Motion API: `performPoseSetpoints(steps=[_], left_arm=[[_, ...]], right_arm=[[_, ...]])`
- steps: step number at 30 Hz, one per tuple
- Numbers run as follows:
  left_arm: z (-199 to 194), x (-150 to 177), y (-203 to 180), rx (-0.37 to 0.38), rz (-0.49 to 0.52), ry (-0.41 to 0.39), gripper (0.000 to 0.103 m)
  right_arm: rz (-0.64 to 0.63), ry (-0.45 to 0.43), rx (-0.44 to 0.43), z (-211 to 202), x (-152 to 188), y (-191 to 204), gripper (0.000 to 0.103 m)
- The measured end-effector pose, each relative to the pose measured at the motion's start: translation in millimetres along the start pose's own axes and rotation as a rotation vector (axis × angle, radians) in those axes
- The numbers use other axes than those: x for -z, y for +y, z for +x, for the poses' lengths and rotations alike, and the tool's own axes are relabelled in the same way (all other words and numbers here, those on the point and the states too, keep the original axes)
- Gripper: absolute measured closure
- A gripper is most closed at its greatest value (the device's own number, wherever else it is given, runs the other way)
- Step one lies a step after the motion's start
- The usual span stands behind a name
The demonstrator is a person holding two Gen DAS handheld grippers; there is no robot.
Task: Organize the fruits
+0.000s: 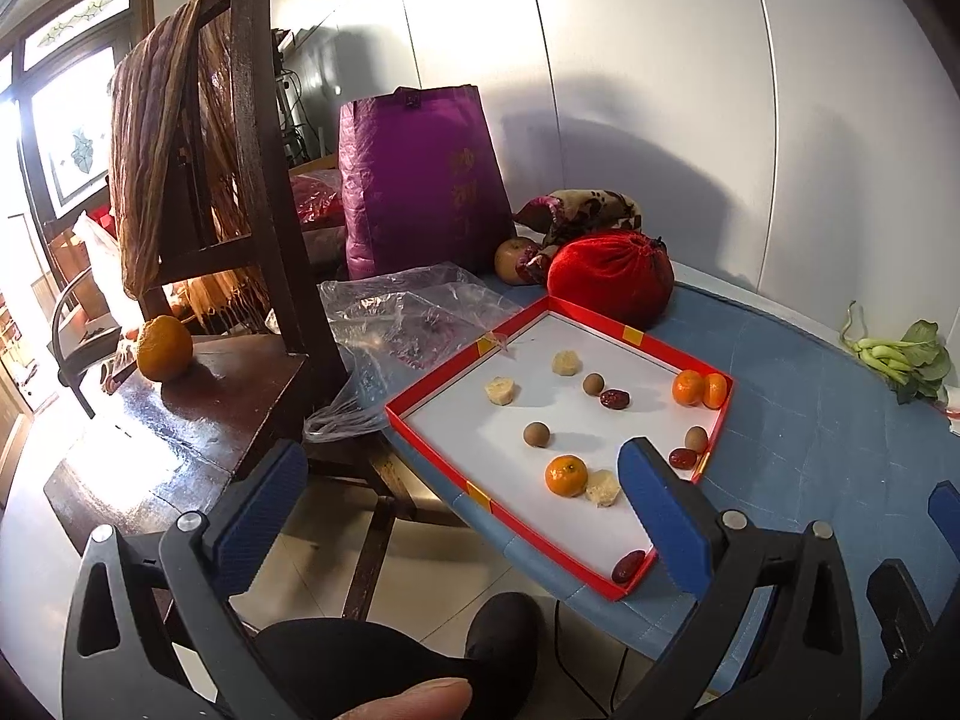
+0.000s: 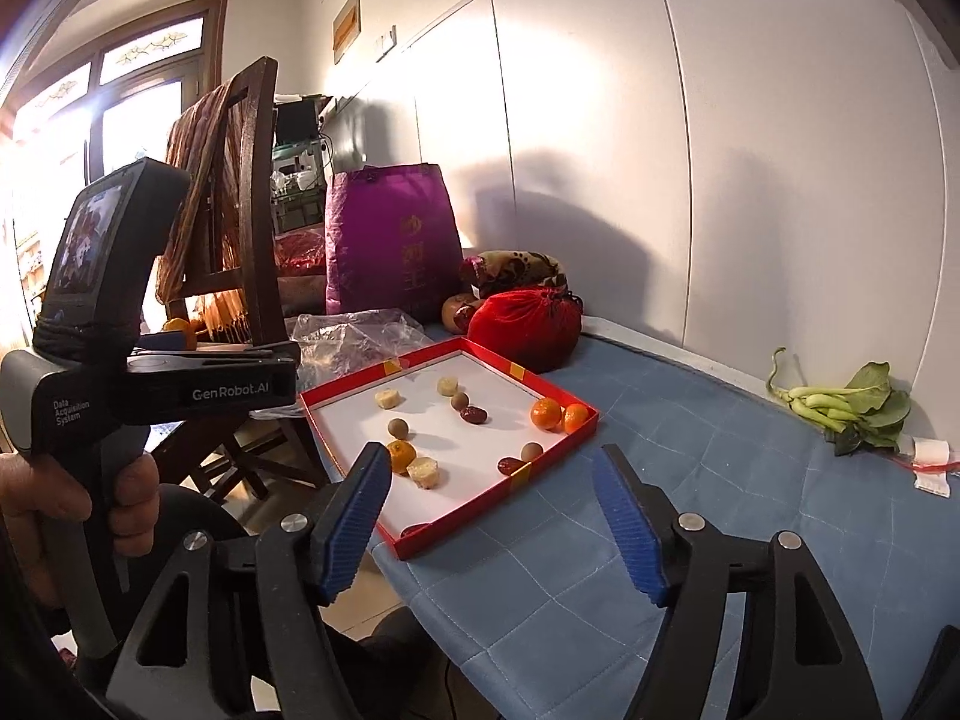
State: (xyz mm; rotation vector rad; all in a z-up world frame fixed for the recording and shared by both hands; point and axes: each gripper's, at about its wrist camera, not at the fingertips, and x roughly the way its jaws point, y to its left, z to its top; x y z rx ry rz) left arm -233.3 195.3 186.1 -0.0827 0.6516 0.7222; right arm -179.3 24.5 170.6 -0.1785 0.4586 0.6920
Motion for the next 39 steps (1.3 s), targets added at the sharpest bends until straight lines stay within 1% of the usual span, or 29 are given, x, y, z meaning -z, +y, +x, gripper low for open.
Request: performPoseSetpoints(steps=[5,7,12,17,19,22,24,26,29,33,36,39], left_arm=[[0,1,0,0.002,0.014,-0.006,0.0],[-1,1,2,0.004,0.016,-0.007,0.0],[-11,3,10,-0.006,0.006,-0.012,0.0],[-29,6,21,-0.026,0.002,-0.034,0.0],[-38,7,25,-0.031,0.0,-0.045,0.0],[-50,9,32,-0.043,-0.003,-0.065,0.0],[-58,11,36,-0.053,-0.01,-0.071,0.0],[-63,13,41,-0.054,-0.007,-0.071,0.0],[-66,17,48,-0.073,0.004,-0.074,0.0],[-66,20,54,-0.094,0.007,-0.069,0.0],[-65,21,55,-0.095,0.006,-0.061,0.0],[-66,20,54,-0.094,0.011,-0.063,0.0]], right_arm=[[0.008,0.012,0.029,3,2,-4,0.029],[0.015,0.011,0.036,3,2,-5,0.027],[0.026,0.002,0.032,-1,-2,-2,0.027],[0.022,-0.024,0.033,-10,-17,8,0.026],[0.028,-0.036,0.026,-17,-27,11,0.021],[0.016,-0.049,0.053,-26,-35,21,0.02],[-0.006,-0.061,0.075,-31,-33,32,0.019],[-0.05,-0.063,0.077,-34,-26,42,0.019],[-0.092,-0.09,0.088,-41,-18,48,0.019],[-0.06,-0.127,0.069,-50,-14,38,0.017],[-0.033,-0.123,0.065,-49,-14,32,0.017],[-0.027,-0.113,0.078,-46,-12,27,0.017]])
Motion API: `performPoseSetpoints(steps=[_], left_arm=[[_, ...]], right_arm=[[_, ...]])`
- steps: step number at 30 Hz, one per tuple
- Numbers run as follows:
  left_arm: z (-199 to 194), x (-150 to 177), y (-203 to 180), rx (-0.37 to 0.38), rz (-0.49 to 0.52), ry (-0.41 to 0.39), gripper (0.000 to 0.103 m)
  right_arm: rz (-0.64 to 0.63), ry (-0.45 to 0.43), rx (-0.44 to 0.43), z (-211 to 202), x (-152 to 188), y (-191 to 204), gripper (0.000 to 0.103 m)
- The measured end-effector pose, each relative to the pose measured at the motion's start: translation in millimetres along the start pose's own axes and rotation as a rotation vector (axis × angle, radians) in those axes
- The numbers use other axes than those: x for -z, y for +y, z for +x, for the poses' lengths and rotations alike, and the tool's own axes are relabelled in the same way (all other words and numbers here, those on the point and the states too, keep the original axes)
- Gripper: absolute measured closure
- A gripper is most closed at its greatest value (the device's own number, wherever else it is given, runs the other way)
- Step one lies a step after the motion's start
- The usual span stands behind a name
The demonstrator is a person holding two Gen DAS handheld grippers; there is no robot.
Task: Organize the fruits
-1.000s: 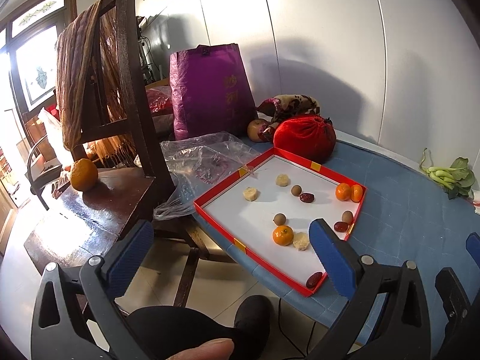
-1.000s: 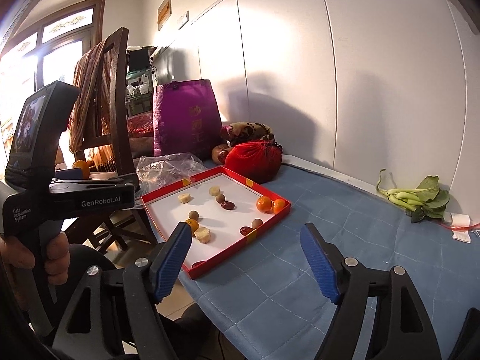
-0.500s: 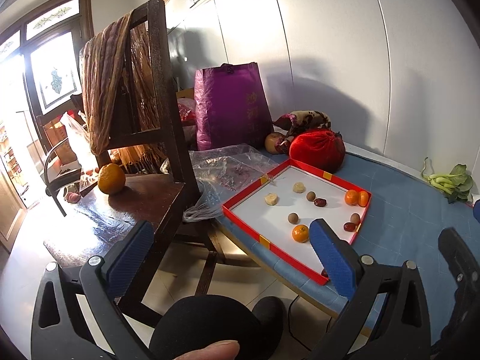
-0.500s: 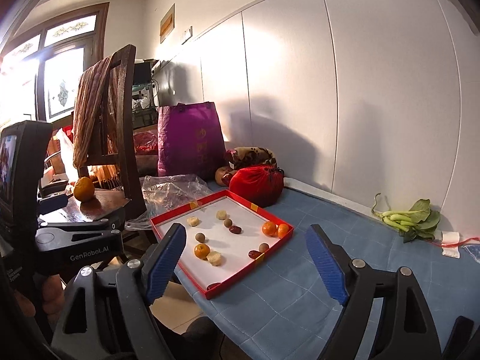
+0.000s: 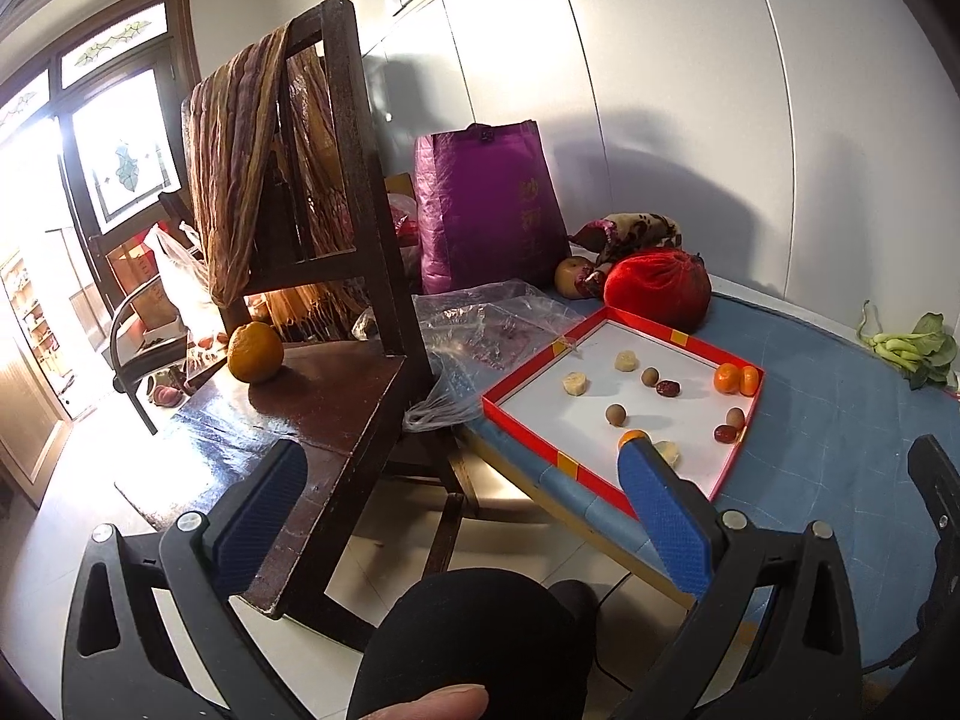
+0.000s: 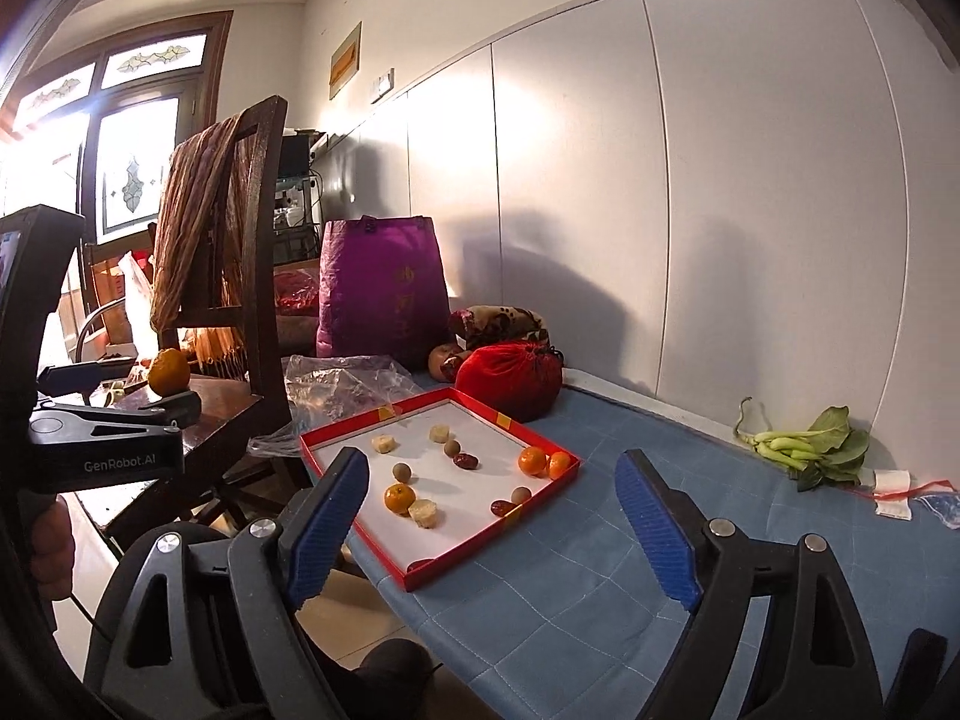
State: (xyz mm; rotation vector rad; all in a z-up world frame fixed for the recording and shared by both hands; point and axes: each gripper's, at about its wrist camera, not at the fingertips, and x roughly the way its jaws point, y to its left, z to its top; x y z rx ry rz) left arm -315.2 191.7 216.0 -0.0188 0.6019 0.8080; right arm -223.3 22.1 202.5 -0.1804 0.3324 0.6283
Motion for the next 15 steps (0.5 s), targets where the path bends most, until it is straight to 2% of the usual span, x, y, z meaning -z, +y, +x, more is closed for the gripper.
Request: performPoseSetpoints(steps=[15], left_arm=[[1.1,-0.9,-6.7,0.006,0.028,-0.01,0.0]], right_arm=[[-0.006,0.006,0.004,3.3,2.9,-3.9,0.017]])
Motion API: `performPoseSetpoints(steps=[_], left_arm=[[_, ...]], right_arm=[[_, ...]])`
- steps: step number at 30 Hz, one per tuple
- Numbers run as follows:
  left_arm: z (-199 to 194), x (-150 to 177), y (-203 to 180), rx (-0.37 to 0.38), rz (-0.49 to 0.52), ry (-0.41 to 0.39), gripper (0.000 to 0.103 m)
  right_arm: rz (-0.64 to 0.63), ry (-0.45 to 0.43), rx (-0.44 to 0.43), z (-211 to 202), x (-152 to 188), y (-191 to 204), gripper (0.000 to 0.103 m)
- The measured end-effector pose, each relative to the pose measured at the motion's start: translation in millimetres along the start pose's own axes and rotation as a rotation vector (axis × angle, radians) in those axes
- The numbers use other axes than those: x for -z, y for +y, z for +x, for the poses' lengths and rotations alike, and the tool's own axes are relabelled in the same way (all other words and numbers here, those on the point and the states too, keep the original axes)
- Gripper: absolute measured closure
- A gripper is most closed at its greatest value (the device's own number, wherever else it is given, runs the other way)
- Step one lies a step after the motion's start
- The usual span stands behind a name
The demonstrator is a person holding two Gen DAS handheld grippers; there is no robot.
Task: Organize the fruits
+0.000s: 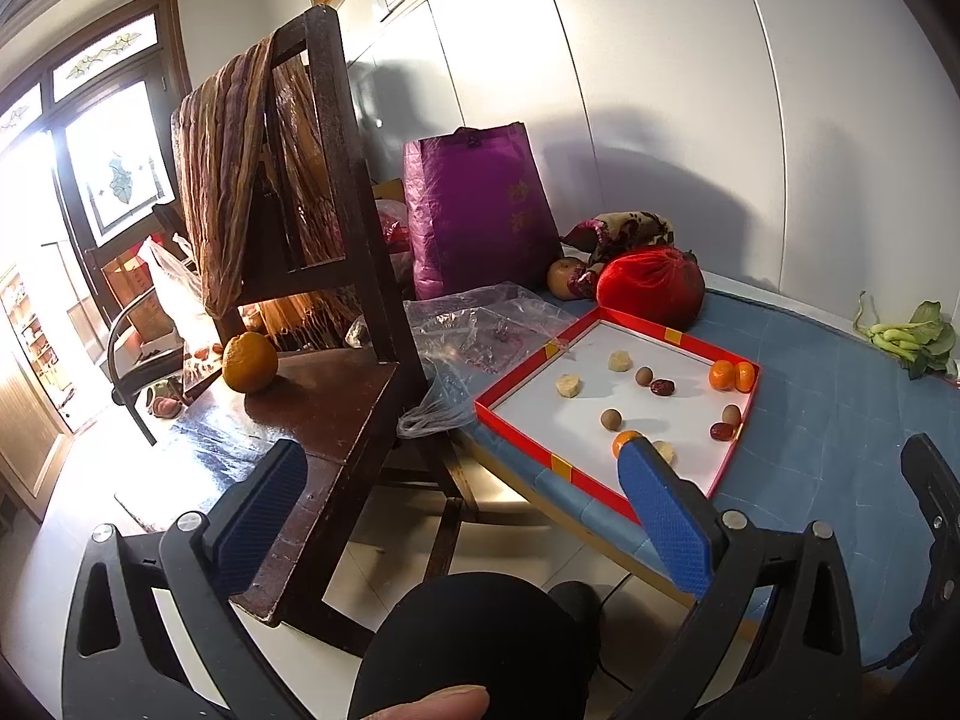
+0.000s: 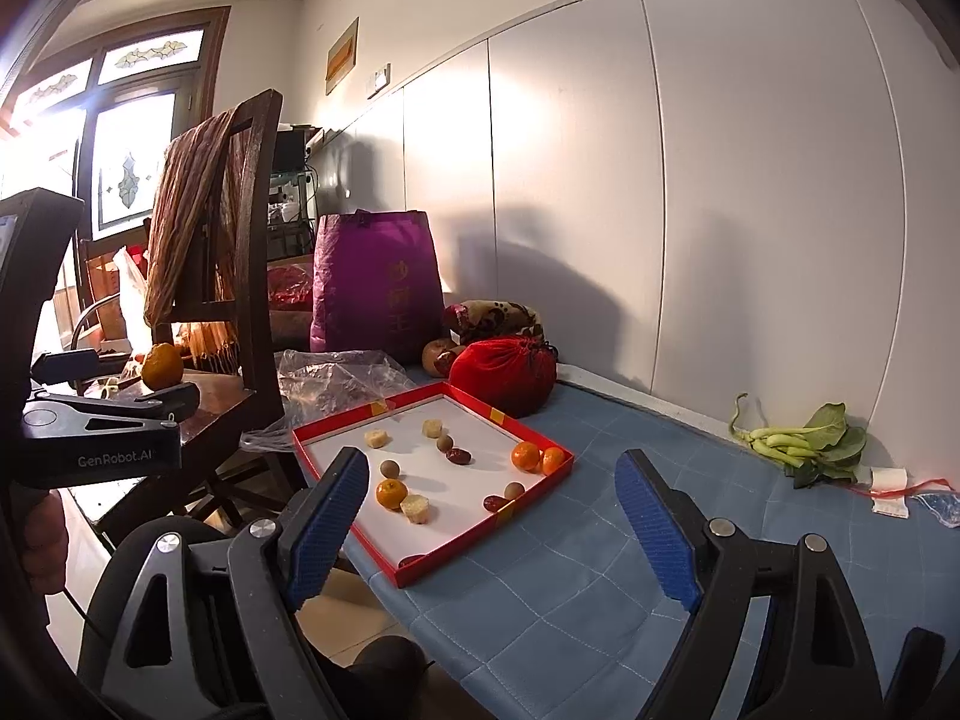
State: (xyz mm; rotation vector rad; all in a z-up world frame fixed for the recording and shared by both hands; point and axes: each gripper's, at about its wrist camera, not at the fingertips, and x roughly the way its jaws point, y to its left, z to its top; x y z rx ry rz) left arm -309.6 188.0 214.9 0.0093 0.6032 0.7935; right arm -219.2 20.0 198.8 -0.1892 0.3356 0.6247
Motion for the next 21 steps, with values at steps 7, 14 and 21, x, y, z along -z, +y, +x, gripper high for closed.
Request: performPoseSetpoints(steps=[7,14,21], left_arm=[[0,0,0,0.003,-0.001,0.001,0.0],[3,2,0,0.003,-0.001,0.014,0.0],[11,3,3,0.005,0.005,0.024,0.0]], right_arm=[[-0.005,-0.001,-0.004,0,1,3,0.017],[-0.012,0.004,-0.01,1,2,5,0.017],[-0.019,0.008,-0.008,2,3,8,0.017]])
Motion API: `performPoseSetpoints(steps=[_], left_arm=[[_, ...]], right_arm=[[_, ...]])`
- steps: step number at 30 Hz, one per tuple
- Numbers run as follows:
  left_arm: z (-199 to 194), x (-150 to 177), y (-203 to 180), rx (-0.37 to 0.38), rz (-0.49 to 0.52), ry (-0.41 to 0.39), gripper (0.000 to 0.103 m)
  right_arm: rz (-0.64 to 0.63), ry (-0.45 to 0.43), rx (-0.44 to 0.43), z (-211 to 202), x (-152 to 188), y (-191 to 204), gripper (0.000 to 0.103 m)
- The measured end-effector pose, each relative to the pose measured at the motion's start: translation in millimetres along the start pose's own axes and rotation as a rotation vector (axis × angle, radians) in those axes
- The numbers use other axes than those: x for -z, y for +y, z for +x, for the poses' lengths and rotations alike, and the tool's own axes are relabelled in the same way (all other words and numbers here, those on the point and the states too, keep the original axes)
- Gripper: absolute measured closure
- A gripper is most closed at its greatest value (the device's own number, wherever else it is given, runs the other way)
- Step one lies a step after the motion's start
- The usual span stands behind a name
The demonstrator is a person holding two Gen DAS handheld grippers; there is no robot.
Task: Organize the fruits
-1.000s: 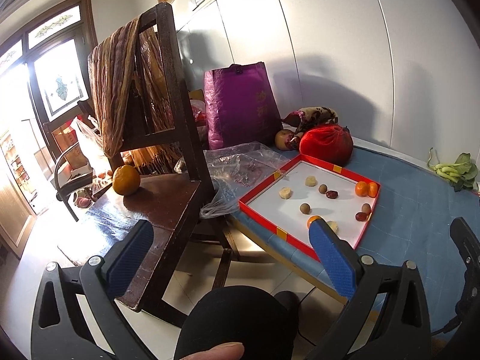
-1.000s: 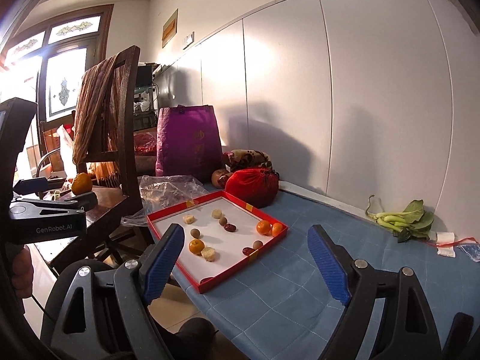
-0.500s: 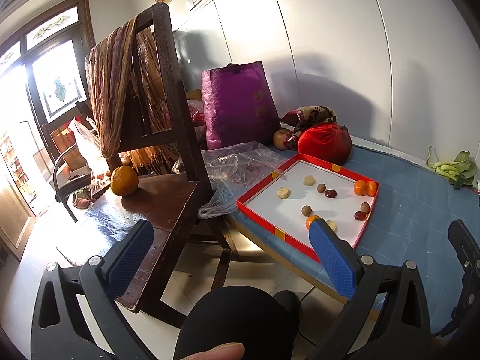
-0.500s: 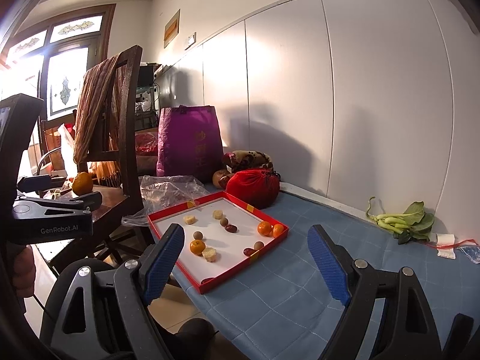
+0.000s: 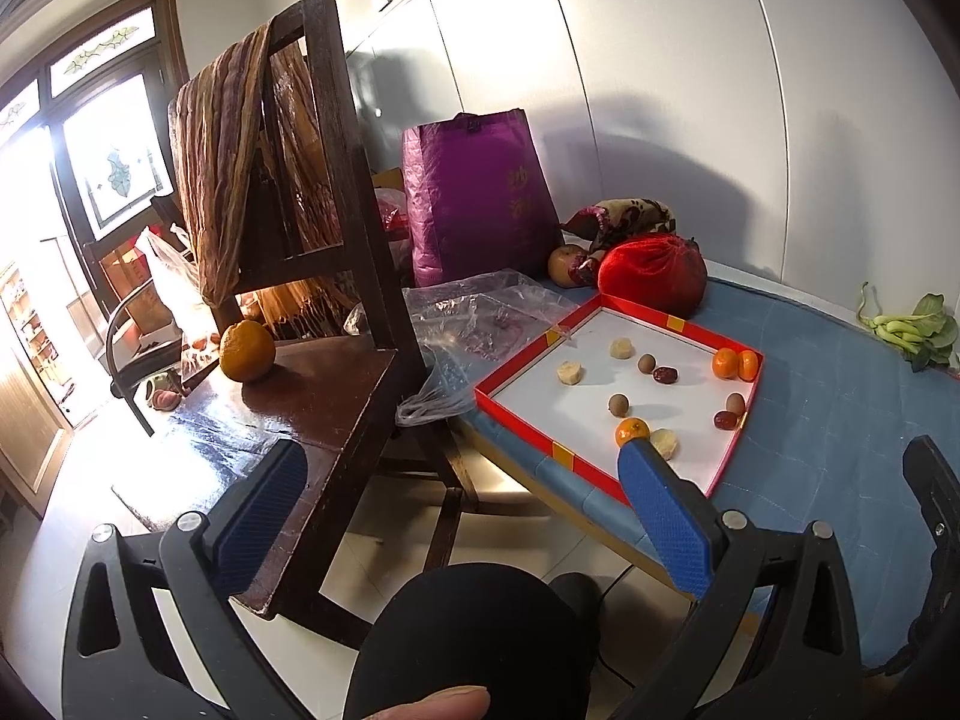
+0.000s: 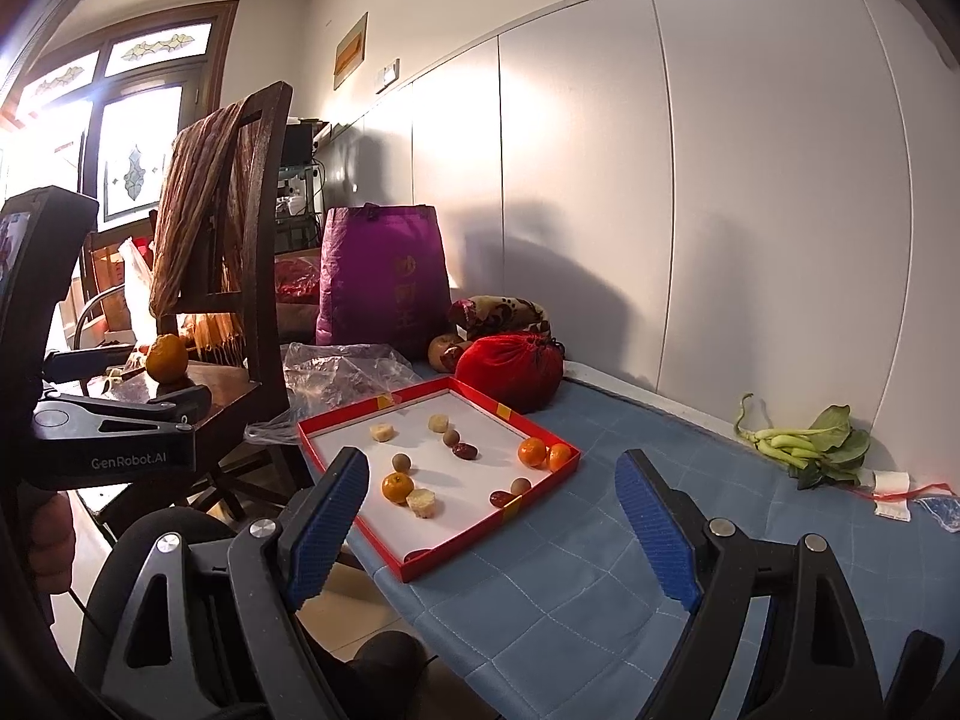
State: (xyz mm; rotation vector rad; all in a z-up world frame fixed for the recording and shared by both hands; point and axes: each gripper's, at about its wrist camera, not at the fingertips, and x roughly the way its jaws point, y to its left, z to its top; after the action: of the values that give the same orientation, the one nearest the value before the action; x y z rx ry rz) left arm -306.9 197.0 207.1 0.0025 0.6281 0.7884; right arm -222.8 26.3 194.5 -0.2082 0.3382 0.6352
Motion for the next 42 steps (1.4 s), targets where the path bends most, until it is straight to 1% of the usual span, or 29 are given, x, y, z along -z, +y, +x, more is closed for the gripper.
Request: performPoseSetpoints(steps=[42], left_arm=[[20,5,12,-0.002,-0.014,0.04,0.0]], right_arm=[[-0.019,0.019,0.002,7,7,6,0.017]])
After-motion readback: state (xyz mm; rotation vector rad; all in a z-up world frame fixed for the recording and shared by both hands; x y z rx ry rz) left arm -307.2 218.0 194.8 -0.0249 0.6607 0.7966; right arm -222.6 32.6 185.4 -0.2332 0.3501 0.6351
